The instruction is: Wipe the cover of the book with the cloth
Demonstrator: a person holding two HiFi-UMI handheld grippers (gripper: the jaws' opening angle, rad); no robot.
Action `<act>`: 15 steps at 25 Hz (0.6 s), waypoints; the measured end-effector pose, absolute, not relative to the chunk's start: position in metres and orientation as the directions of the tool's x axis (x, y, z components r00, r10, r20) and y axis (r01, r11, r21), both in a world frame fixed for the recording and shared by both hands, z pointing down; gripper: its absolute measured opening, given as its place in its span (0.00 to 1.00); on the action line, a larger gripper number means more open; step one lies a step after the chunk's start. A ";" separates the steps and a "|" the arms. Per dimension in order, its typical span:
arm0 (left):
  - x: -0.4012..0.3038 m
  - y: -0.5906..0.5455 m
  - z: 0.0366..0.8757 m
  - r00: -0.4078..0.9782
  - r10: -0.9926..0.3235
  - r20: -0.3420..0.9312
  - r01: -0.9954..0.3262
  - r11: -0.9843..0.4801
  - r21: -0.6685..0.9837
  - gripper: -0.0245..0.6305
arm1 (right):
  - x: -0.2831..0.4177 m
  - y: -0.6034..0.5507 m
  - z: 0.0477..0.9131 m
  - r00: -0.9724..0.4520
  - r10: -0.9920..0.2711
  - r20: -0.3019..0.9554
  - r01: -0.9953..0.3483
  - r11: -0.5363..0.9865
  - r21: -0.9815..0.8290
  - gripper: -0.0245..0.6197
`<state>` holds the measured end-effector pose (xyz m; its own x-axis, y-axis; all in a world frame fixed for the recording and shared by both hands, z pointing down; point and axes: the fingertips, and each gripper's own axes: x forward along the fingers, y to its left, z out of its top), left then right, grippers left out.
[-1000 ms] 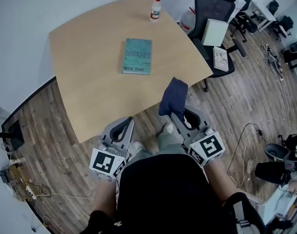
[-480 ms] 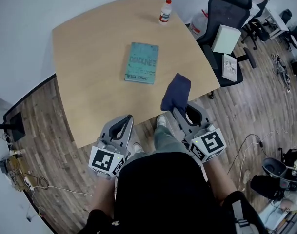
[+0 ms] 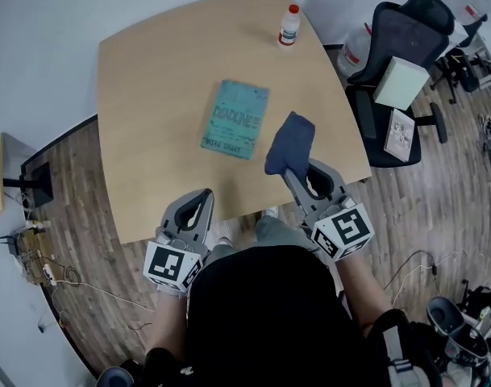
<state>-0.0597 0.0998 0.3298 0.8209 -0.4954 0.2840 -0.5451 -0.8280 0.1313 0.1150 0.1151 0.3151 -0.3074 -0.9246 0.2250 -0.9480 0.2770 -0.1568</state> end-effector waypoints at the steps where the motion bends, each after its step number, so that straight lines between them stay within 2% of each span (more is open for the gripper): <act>1: -0.055 0.098 0.331 0.809 -0.508 0.294 -0.560 -0.819 0.126 0.07 | 0.122 0.110 0.318 -0.319 -0.921 0.222 -0.943 0.285 -0.172 0.22; 9: -0.030 0.071 0.343 0.733 -0.586 0.344 -0.647 -0.758 0.087 0.07 | 0.158 0.070 0.344 -0.381 -0.900 0.211 -0.907 0.318 -0.277 0.22; 15: -0.024 0.040 0.355 0.712 -0.605 0.358 -0.671 -0.736 0.091 0.07 | 0.166 0.040 0.357 -0.398 -0.891 0.218 -0.906 0.346 -0.242 0.22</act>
<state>-0.0240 0.0404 0.3549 0.7115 -0.6049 0.3576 -0.6712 -0.7357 0.0910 0.1659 0.0403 0.3568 -0.3983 -0.8911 0.2177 -0.9065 0.3460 -0.2421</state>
